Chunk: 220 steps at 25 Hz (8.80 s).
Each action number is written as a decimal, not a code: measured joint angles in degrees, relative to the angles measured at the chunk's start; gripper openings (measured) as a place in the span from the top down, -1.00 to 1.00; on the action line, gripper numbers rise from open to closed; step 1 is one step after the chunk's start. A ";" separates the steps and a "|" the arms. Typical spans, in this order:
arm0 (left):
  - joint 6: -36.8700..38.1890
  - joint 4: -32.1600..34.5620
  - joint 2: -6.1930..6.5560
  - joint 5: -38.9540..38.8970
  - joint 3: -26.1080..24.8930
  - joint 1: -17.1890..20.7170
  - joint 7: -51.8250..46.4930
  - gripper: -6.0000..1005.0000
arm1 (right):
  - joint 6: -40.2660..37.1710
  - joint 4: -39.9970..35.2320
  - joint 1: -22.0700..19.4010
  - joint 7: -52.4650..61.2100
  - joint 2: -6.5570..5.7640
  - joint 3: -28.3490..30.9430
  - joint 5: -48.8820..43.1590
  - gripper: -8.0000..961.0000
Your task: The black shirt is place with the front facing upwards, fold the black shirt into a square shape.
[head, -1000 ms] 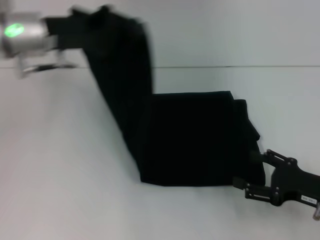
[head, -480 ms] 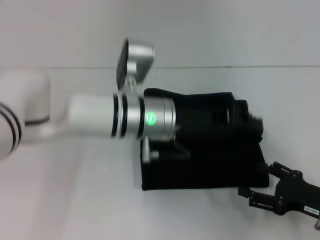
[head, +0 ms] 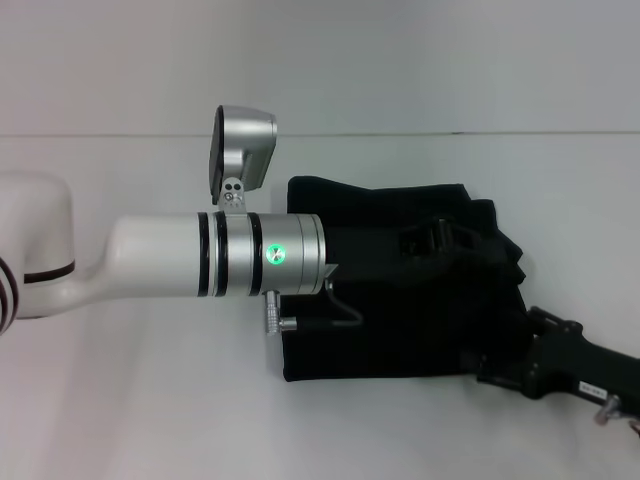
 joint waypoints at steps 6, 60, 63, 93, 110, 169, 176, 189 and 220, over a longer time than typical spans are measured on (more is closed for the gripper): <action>0.70 0.45 -0.05 -0.06 0.24 -0.31 0.05 0.93 | 4.56 1.46 3.95 2.45 0.27 1.40 0.45 -0.98; -8.48 -11.16 -0.61 -1.65 -0.97 -5.37 12.31 0.55 | 31.00 -1.23 10.57 -1.80 -0.26 -0.25 9.90 -0.98; -5.00 -9.91 -0.47 -1.65 -0.99 -5.26 11.22 0.37 | 30.30 -2.22 8.80 -1.45 -0.30 0.01 10.03 -0.98; 17.49 16.14 5.25 -0.95 0.15 22.96 43.45 -0.74 | -11.42 -10.82 12.68 78.60 -15.11 2.55 -19.27 -0.97; 15.86 15.87 6.86 -1.37 -2.54 28.00 50.61 -0.74 | -17.64 -12.41 17.61 92.24 -14.86 -2.04 -29.41 -0.87; 15.48 15.46 6.10 -1.31 -2.21 27.48 51.84 -0.74 | -9.26 -6.15 7.97 86.97 -13.13 3.25 -25.48 0.94; 15.49 15.45 5.85 -1.39 -2.29 27.50 51.83 -0.74 | -7.96 -6.28 7.34 85.39 -12.98 4.82 -24.92 0.94; 14.50 15.19 5.46 -1.70 -4.14 27.22 48.97 -0.74 | -8.53 -6.41 2.37 74.11 -13.36 19.95 -19.07 0.64; 12.55 11.14 7.03 -1.83 -6.38 24.30 29.18 -0.74 | 1.21 -5.80 3.82 33.74 -6.23 8.26 -10.16 -0.59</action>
